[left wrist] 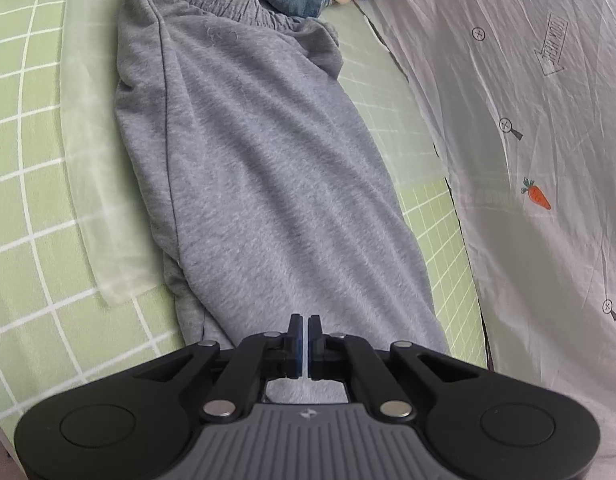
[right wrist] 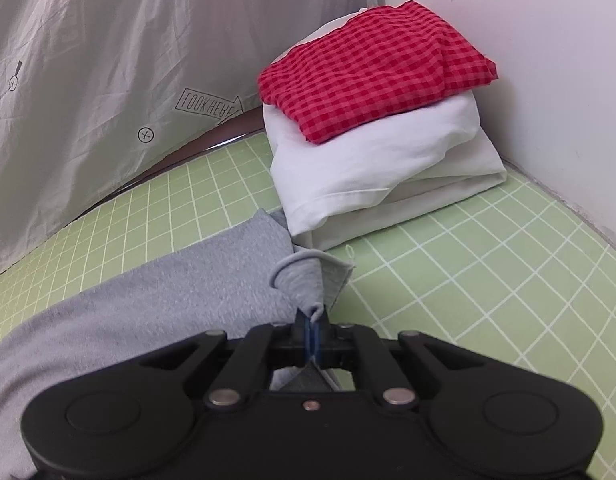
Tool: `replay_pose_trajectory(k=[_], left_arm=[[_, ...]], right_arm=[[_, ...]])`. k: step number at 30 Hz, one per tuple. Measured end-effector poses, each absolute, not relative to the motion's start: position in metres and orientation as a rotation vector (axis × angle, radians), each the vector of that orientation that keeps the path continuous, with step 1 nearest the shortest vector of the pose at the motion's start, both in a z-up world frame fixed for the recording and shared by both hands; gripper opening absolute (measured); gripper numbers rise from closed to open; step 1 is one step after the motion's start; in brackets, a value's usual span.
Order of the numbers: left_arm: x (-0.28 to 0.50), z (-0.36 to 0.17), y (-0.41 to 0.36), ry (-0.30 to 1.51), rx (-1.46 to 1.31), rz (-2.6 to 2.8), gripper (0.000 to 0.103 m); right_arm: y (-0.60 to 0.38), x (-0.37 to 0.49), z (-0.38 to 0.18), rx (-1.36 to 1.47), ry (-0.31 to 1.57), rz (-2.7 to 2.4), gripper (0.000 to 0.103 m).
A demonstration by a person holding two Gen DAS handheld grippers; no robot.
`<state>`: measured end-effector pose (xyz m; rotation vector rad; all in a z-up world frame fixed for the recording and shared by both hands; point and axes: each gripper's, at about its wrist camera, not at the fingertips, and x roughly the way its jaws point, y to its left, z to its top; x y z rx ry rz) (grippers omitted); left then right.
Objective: Fold clothes
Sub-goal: 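Grasp the hoodie sleeve cuff with the right gripper while the left grasps the sweatpants leg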
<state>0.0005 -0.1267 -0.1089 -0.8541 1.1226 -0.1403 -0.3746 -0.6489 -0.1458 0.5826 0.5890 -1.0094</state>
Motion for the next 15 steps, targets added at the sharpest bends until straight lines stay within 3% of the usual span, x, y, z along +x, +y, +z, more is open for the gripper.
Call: replay_pose_trajectory(k=[4,9,15], left_arm=[[-0.008,-0.113,-0.134,1.188,-0.851,-0.111,0.022],[-0.017,-0.121,-0.139,1.219,-0.895,-0.092,0.038],[-0.016,-0.125,-0.136,1.219,-0.959,-0.080,0.041]], right_arm=[[-0.648,-0.380,-0.150,0.606,0.591,-1.007,0.002],[-0.649,-0.381,-0.152,0.625,0.586,-1.006,0.002],[-0.651,-0.381,-0.152,0.634,0.583,-1.008,0.002]])
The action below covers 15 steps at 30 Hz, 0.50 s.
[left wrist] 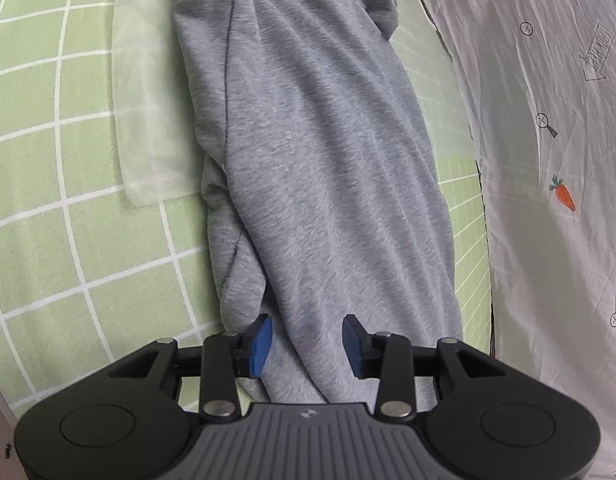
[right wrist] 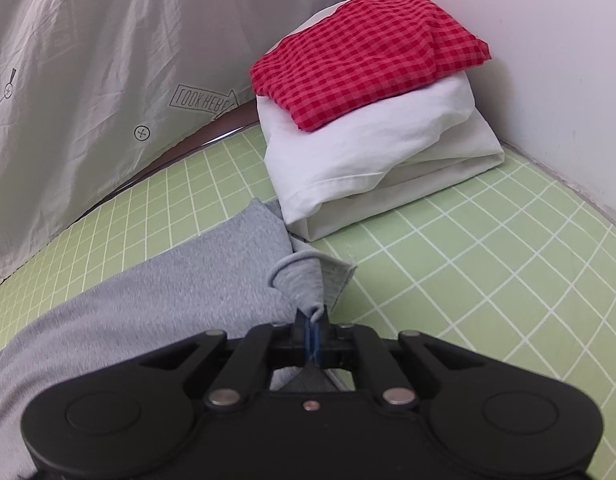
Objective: Fold clothes
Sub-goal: 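Grasp the hoodie sleeve cuff with the right gripper while the left grasps the sweatpants leg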
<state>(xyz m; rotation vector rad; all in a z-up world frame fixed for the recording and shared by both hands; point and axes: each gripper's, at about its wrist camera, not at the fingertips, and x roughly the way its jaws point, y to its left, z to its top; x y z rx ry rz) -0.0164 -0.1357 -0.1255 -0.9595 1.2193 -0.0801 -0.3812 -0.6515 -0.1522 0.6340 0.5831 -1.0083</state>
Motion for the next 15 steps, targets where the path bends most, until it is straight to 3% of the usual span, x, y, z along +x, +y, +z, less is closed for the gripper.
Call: replay_pose_trajectory(k=[12,14,15], left_arm=[[0.002,-0.115,-0.139,1.171,-1.000,-0.027,0.043],[0.004,-0.113,-0.138,1.152,-0.983,-0.024,0.034],[0.004,-0.111,-0.138,1.145,-0.975,-0.024,0.022]], right_arm=[[-0.655,-0.384,-0.162,0.692,0.587,-1.028,0.003],[-0.656,-0.385,-0.162,0.698,0.583,-1.027,0.003],[-0.656,-0.385,-0.163,0.702,0.581,-1.026,0.003]])
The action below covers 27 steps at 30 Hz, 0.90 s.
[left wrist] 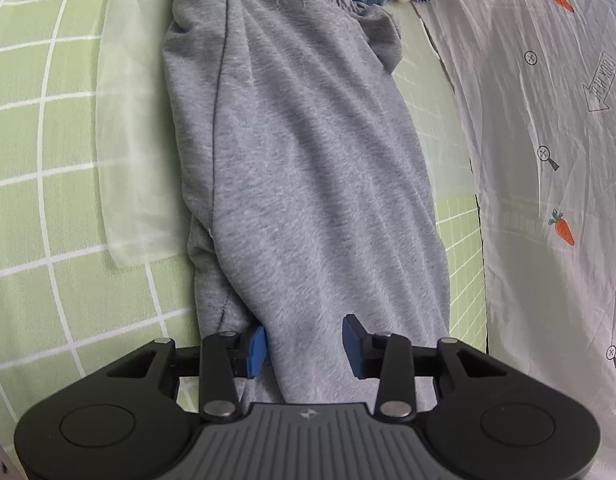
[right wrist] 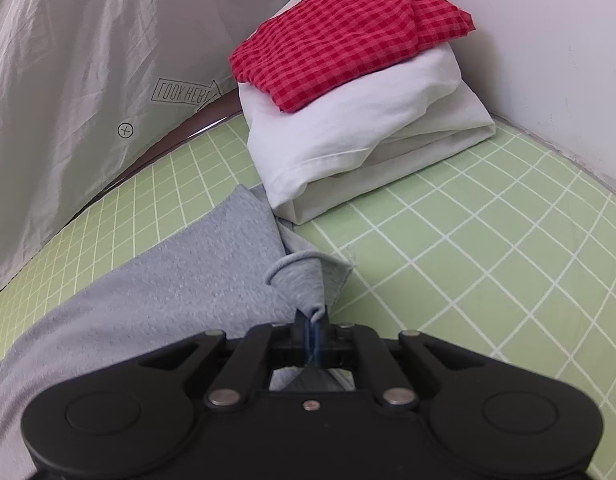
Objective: Fold clothes
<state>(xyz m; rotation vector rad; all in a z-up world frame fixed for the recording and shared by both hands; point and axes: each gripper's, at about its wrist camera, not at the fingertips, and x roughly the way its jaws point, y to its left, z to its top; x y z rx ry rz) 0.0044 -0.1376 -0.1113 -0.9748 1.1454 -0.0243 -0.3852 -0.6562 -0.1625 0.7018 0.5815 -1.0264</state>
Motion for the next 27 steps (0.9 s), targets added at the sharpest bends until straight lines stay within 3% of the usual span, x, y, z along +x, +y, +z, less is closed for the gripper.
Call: replay_pose_trajectory(k=[1,2,13,18,20,21,22,24,27], left_arm=[[0.005,-0.110,-0.137,1.141,-0.968,-0.027,0.002],[0.005,-0.108,-0.137,1.134,-0.969,-0.029,0.000],[-0.012,-0.050,-0.107,0.991,-0.965,-0.120,0.000],[-0.014,-0.080,-0.097,1.121,-0.851,-0.064,0.004],[-0.019,-0.089,-0.094,1.176,-0.801,-0.021,0.023],[-0.021,-0.090,-0.093,1.182,-0.795,-0.015,0.028],[-0.023,-0.090,-0.092,1.182,-0.795,-0.016,0.036],[-0.023,-0.087,-0.088,1.180,-0.793,-0.028,0.043],[-0.019,-0.081,-0.080,1.165,-0.777,-0.035,0.052]], right_arm=[[-0.657,-0.386,-0.163,0.705,0.580,-1.026,0.003],[-0.656,-0.387,-0.162,0.706,0.571,-1.025,0.003],[-0.637,-0.429,-0.122,0.768,0.377,-1.041,0.002],[-0.633,-0.442,-0.168,0.858,0.539,-1.081,0.005],[-0.630,-0.443,-0.187,0.884,0.621,-1.116,0.017],[-0.627,-0.443,-0.188,0.874,0.626,-1.124,0.026],[-0.623,-0.442,-0.186,0.851,0.633,-1.140,0.052],[-0.617,-0.435,-0.180,0.785,0.659,-1.165,0.084],[-0.608,-0.416,-0.173,0.679,0.692,-1.138,0.090]])
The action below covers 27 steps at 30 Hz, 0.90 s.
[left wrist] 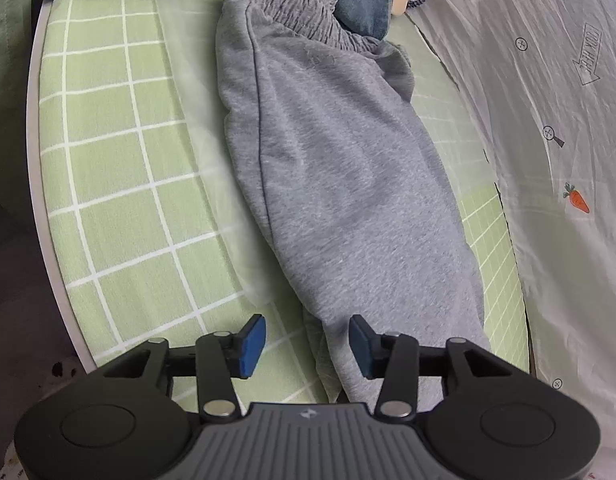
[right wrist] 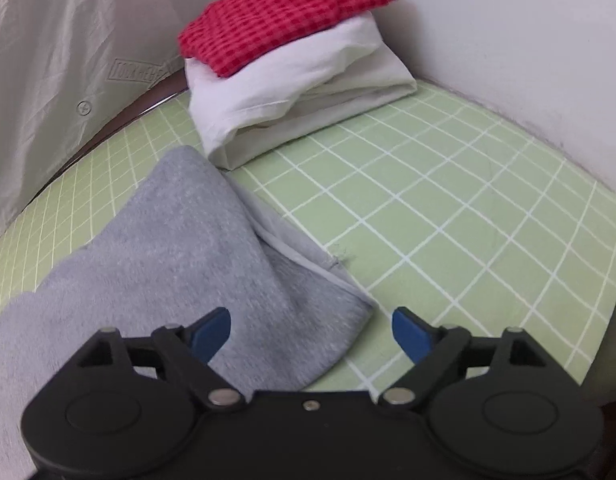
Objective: Fold clothes
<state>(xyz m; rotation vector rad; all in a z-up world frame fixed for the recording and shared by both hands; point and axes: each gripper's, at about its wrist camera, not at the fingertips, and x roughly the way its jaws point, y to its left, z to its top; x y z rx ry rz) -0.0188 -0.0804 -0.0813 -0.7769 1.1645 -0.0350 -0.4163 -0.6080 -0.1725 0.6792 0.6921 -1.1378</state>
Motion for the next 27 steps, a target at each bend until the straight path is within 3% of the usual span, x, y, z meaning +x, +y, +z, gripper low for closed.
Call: replay_pose_trajectory(k=[3,5,13,19,27], left_arm=[[-0.013,-0.075,-0.068,1.136,-0.761,-0.058,0.062],[-0.005,-0.073,-0.060,1.119,-0.748,-0.067,0.068],[0.055,-0.089,-0.014,1.107,-0.727,0.012,0.073],[0.118,-0.101,0.006,1.082,-0.630,-0.015,0.084],[0.174,-0.108,0.019,1.061,-0.498,-0.036,0.083]], right_arm=[[-0.594,-0.392,-0.166,0.582,0.725,-1.125,0.099],[-0.583,-0.375,-0.164,0.532,0.740,-1.123,0.100],[-0.535,-0.314,-0.173,0.501,0.802,-1.073,0.101],[-0.509,-0.270,-0.183,0.518,0.810,-1.107,0.101],[-0.497,-0.233,-0.199,0.515,0.854,-1.193,0.103]])
